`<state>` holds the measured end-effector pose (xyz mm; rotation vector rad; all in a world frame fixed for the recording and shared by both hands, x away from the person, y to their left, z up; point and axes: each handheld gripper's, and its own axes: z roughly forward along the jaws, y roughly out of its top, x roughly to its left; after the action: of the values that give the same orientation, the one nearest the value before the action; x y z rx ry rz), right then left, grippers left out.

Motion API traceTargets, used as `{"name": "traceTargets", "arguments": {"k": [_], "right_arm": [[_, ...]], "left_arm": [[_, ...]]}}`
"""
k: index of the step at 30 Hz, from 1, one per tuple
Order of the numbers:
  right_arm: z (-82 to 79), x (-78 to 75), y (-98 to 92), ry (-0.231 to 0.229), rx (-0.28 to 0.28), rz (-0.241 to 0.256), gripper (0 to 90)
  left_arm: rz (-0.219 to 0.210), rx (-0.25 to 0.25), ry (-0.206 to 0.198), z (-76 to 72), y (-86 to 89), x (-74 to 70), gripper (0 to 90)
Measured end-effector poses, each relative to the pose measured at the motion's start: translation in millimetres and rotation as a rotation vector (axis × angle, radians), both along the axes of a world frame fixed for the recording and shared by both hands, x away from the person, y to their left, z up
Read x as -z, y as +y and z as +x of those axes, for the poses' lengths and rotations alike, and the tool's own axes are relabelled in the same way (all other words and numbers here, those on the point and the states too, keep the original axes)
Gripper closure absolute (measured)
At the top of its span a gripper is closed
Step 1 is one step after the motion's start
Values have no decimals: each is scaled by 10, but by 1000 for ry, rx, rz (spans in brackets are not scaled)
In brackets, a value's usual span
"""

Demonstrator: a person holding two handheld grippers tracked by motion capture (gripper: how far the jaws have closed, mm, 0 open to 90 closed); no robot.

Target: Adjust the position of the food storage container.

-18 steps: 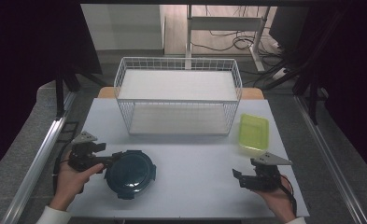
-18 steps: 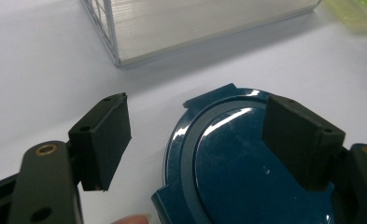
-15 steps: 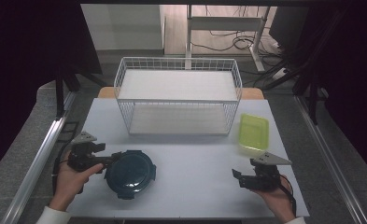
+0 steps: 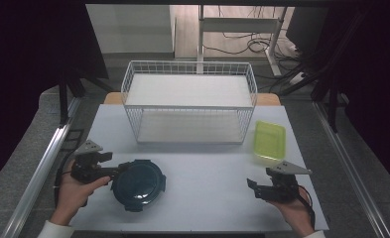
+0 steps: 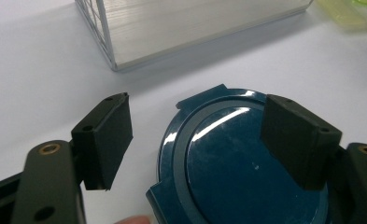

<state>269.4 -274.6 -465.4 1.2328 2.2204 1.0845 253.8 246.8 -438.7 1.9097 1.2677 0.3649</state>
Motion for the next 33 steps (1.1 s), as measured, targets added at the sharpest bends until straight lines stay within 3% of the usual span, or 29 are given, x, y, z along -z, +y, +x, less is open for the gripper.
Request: {"name": "traceTargets", "arguments": {"k": [13,21,25,27,28,33], "right_arm": [[24,-7,-49,5,16,-1,198],[33,5,-50,17,25,-7,204],[35,5,-52,18,25,-8,204],[35,5,-54,18,27,-9,204],[33,1,-57,18,29,-6,205],[45,13,-53,27,33,-8,206]], "left_arm": [[16,-24,14,-4,38,-15,307],[42,-25,18,-16,66,-44,419],[60,-43,28,-14,103,-31,509],[87,-71,44,-12,134,-20,538],[116,-70,53,-30,159,-14,597],[84,-69,101,-30,286,26,791]]}}
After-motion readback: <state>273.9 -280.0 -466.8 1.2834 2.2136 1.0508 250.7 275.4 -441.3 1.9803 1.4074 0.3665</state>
